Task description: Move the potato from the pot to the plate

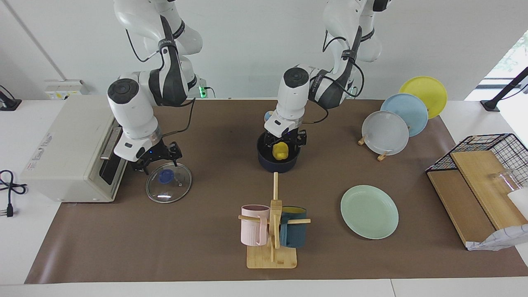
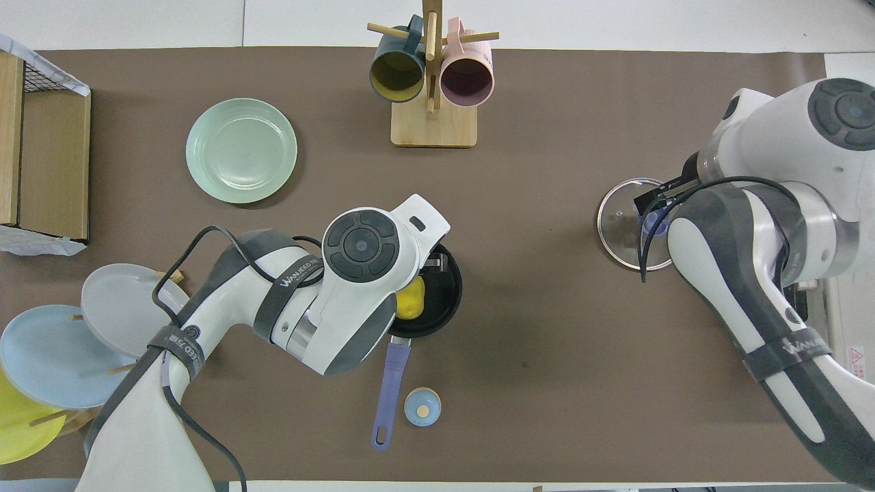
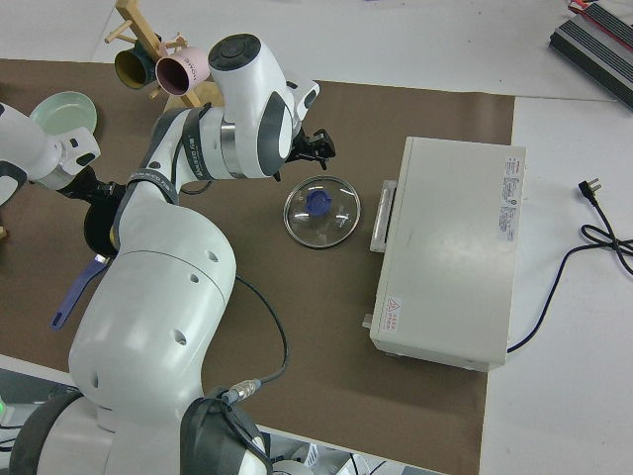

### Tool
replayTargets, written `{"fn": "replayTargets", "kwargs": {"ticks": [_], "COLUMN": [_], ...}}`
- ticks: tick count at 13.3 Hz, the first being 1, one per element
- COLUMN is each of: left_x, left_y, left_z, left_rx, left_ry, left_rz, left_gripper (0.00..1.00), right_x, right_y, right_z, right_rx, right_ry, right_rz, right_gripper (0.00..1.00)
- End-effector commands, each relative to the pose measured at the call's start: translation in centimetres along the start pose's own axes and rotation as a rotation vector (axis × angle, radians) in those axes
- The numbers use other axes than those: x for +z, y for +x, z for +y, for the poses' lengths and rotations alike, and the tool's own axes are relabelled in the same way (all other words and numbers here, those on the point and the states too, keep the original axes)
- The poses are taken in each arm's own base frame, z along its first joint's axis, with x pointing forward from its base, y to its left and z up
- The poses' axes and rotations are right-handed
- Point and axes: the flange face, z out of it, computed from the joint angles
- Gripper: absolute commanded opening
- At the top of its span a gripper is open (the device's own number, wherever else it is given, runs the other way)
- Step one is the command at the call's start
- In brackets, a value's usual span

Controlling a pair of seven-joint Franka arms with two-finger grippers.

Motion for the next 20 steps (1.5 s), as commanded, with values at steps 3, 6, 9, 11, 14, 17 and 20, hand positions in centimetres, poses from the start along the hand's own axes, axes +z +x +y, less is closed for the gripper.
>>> {"fn": "replayTargets", "kwargs": {"ticks": [3,6,9,11,14,17,20], "left_x": [2.1,3.0,4.4,4.5,5.0,5.2,5.2], "left_y": [-1.0,-1.5,-1.9,-2.0,-2.5,-2.8,-2.8], "left_z": [0.3,0.2,0.6,0.7,1.1,1.3,1.3], "left_rx": [-0.003,0.001,0.007,0.004,0.008,0.015,0.014], "left_ry": [0.013,0.025,0.036,0.035,0.038,0.042,0.042], "left_rz": [-0.002,-0.015,-0.025,-0.024,-0.027,-0.028,-0.027], "left_gripper": [1.0,1.0,1.0,1.0,1.0,1.0,1.0], "right_x": [-12.2,-14.1,-14.0,-13.5,-12.8,-12.3,-12.0], "right_y": [-0.2,-2.0,-3.5,-3.8,-4.7,-5.3,-5.3], "right_z": [-0.7,-1.4,-0.1,1.3,1.9,2.1,2.9], "right_rx": [0.07,0.109,0.207,0.245,0.3,0.31,0.325], "right_ry": [0.015,0.015,0.022,0.024,0.064,0.055,0.058], "right_rz": [0.031,0.0,-0.049,-0.054,-0.088,-0.092,-0.105], "right_gripper": [1.0,1.0,1.0,1.0,1.0,1.0,1.0]}}
